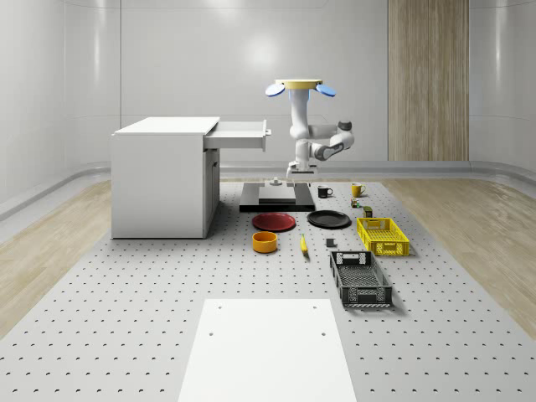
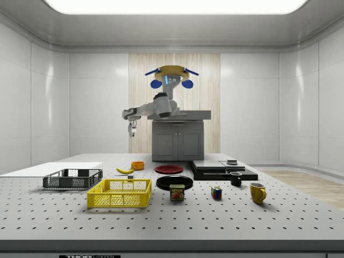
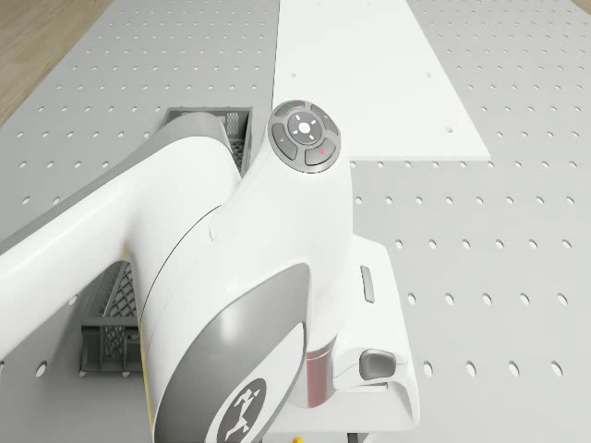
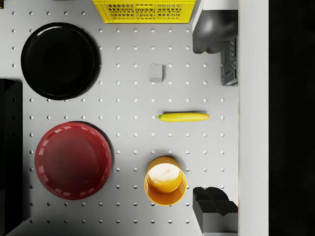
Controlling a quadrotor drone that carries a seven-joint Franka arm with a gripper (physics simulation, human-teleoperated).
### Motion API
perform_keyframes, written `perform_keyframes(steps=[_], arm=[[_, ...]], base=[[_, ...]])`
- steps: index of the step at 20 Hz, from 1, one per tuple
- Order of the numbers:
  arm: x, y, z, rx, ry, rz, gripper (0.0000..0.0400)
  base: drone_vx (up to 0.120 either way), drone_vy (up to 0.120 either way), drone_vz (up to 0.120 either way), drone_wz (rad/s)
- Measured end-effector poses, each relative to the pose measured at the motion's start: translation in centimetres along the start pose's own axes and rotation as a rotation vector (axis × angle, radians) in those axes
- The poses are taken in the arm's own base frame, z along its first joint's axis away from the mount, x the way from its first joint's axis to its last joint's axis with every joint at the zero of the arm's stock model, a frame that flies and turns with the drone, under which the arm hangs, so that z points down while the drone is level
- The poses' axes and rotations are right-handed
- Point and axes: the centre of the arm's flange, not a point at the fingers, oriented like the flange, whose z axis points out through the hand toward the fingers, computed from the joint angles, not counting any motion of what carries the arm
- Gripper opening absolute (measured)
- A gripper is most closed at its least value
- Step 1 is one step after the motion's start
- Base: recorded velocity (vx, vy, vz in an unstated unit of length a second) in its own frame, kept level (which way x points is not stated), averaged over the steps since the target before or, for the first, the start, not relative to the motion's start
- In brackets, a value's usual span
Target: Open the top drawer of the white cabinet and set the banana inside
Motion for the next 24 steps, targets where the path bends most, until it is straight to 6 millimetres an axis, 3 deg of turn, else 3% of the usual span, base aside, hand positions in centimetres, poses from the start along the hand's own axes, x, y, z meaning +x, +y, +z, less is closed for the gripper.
perform_keyframes(steps=[24], arm=[[0.00, 0.00, 0.00, 0.000, 0.000, 0.000, 0.0400]], base=[[0.000, 0.000, -0.120, 0.000]])
